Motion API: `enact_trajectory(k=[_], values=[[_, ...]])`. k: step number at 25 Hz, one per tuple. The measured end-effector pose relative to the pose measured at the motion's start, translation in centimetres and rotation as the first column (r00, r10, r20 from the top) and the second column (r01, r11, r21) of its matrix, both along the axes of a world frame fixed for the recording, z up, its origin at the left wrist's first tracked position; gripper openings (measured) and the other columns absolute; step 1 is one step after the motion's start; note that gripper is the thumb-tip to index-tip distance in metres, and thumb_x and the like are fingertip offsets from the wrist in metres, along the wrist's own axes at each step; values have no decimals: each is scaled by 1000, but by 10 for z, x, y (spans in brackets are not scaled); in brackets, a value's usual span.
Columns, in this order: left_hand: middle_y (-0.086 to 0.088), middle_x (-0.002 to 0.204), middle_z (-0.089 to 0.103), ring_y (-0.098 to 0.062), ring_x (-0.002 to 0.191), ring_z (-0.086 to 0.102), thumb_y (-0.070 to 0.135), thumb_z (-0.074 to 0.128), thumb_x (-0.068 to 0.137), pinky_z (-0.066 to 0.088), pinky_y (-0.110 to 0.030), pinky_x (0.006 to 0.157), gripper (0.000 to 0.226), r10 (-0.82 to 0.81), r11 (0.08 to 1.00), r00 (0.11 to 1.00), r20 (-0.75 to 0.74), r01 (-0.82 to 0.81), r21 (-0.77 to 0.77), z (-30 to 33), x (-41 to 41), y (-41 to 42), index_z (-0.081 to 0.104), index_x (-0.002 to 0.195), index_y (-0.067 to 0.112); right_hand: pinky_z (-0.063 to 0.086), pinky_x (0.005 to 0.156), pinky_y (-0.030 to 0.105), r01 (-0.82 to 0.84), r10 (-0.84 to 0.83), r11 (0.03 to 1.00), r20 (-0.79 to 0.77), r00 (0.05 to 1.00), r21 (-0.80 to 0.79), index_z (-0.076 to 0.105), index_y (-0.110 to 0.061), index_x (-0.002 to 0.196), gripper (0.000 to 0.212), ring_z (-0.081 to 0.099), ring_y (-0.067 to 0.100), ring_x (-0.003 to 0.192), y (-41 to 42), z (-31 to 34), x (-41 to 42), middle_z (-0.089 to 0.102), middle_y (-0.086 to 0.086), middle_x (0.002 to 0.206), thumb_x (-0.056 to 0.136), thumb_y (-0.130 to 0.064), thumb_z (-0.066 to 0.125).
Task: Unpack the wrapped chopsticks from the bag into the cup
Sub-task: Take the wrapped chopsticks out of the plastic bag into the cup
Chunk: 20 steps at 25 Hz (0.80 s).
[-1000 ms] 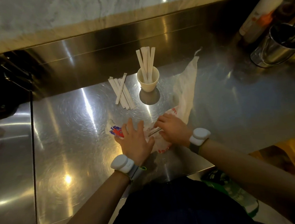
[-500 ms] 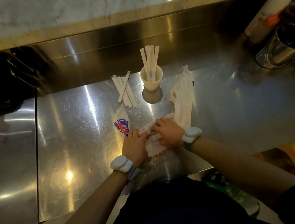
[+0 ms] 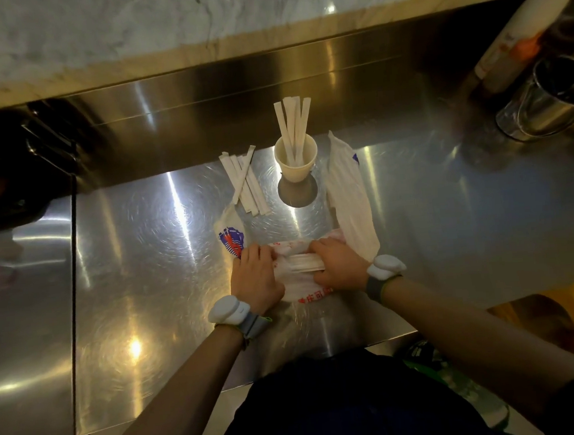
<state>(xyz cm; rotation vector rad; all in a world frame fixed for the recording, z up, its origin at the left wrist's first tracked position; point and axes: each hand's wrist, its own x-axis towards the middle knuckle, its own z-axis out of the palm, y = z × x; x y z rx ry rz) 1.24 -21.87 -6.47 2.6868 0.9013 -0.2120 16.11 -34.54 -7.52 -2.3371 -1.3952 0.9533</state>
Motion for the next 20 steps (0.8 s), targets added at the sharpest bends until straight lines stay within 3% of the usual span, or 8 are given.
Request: enact_trajectory(k=[3,8,10,14,20], values=[[-1,111,51,-19,101,47,26,71,68,35,-29,87,45,6,1000,1000,-26,-6,-1,-2,0,4,49,106,20,46,85,33,25,-24,999,21,999,-33,55,-13,115,39,59,25,99,0,-2,-1,63,10,111,79,-24,65],[4,100,45,-15,94,41,54,62,77,34,-31,87,42,136,984,990,49,-129,-125,-5,8,0,53,100,20,42,92,37,-42,46,999,213,976,-22,54,-15,116,40,56,26,105,5,-5,-3,60,9,116,82,-36,61],[-2,103,54,-19,95,46,42,62,82,33,-31,86,31,120,989,988,95,-111,-97,-7,15,-6,54,98,17,39,94,40,-125,122,992,305,945,-10,53,-16,116,42,53,27,107,12,-6,-12,58,6,117,81,-38,58],[-6,106,57,-22,97,50,18,58,85,33,-29,85,16,146,983,985,89,-135,-122,-10,21,-11,53,100,15,39,91,40,-211,200,977,302,932,3,56,-13,112,32,52,28,105,28,-8,-30,58,10,114,85,-30,52],[-8,109,55,-24,98,51,13,58,86,36,-31,86,22,129,990,990,58,-125,-68,-11,14,-1,52,106,14,44,87,38,-140,133,990,215,968,20,54,-10,113,31,53,28,102,23,-3,-20,57,12,112,85,-23,57]])
